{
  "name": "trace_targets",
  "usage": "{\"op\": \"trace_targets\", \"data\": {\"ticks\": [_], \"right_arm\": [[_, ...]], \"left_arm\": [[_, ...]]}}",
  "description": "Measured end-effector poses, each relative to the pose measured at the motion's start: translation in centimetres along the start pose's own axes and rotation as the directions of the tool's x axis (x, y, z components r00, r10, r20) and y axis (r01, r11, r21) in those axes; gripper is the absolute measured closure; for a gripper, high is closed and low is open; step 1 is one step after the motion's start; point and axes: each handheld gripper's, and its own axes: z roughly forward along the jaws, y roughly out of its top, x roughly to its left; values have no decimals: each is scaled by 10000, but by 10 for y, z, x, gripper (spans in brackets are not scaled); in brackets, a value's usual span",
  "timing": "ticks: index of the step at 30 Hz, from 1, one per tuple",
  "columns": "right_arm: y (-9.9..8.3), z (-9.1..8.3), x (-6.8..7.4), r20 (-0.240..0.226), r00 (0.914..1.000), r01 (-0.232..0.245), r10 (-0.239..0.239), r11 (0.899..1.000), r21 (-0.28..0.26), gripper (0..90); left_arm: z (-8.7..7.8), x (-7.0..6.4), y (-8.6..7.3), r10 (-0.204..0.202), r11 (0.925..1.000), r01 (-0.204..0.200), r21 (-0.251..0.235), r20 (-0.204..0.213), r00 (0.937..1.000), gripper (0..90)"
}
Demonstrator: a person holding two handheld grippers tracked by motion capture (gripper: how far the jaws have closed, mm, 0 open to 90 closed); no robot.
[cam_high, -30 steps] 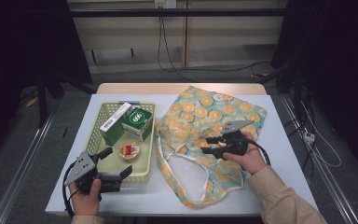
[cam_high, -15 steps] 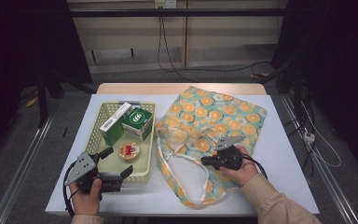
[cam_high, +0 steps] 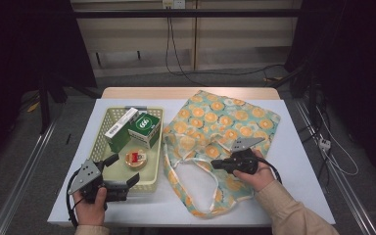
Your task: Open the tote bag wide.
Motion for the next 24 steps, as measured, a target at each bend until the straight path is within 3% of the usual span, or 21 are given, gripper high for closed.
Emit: {"op": "trace_targets", "data": {"ticks": [7,12,15,19,24], "right_arm": [[4,-12,-18,609,9972,-398,422,9984,-411,900],[-2,-14,-27,1264,9909,-438,470,9987,-277,900],[-6,-16,-32,1430,9878,-596,619,9980,-208,900],[-9,-14,-38,1852,9815,-514,488,9986,92,888],[-11,-3,-43,1743,9818,-797,755,9967,174,900]], "left_arm": [[1,-1,1,35,10000,-35,-9,26,10000,25],[2,-1,1,39,10000,-39,-13,83,10000,25],[3,0,1,16,10000,-16,-30,108,9999,26],[4,0,0,-13,10000,13,-17,127,9999,26],[2,-1,0,-10,10000,10,-22,128,9999,26]]}}
